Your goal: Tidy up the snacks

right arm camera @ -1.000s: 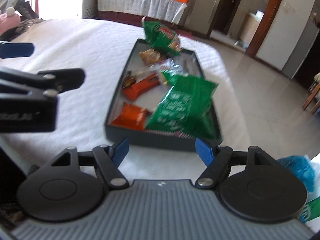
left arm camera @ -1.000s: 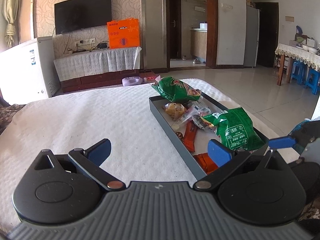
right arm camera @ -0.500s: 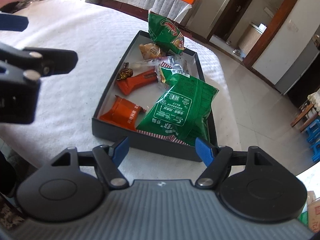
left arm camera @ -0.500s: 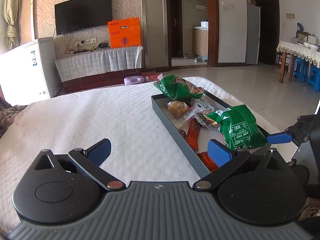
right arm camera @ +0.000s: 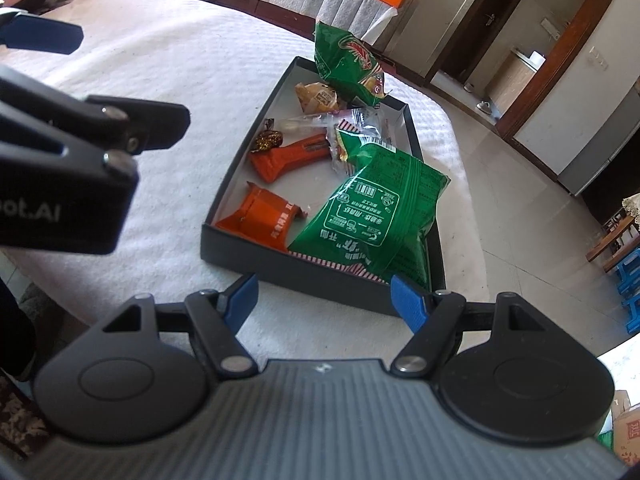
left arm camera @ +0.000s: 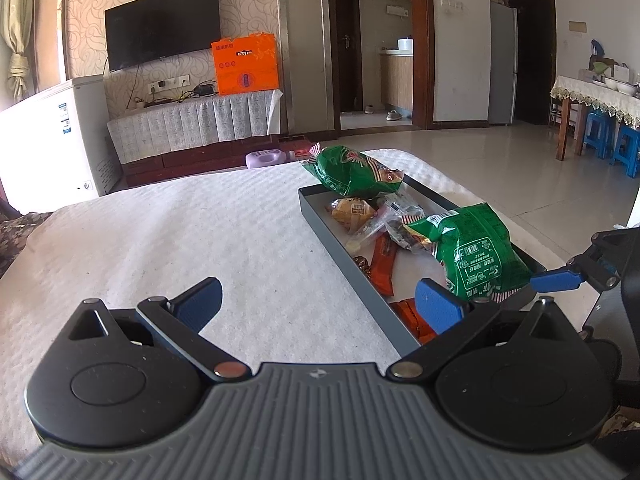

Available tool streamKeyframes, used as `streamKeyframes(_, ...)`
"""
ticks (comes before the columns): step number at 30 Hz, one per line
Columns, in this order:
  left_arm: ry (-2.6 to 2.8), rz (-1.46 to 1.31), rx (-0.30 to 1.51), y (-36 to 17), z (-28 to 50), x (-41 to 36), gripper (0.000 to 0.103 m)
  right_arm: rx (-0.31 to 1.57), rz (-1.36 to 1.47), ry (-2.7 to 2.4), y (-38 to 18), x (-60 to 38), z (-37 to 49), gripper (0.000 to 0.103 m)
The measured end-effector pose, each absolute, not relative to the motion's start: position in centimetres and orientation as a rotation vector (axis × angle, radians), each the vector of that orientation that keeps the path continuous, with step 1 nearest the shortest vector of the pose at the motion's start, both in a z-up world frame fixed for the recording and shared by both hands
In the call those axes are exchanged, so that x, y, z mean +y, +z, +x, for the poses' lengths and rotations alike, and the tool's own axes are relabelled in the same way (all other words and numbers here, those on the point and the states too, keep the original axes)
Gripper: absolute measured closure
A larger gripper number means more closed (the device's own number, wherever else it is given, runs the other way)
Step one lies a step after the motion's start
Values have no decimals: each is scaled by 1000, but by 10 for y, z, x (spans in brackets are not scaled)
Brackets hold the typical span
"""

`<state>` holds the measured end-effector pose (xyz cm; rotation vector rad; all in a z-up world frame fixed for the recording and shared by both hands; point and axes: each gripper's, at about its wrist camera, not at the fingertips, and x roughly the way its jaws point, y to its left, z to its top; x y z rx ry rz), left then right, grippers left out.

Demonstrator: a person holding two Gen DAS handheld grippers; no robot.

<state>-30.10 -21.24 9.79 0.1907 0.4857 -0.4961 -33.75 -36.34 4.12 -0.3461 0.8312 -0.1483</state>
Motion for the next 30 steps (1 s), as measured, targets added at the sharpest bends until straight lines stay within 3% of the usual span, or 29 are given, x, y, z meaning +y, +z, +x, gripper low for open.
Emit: streamKeyframes(30, -496, 199, 490, 94, -300, -214, 0, 862, -349, -135, 37, -363, -342, 28)
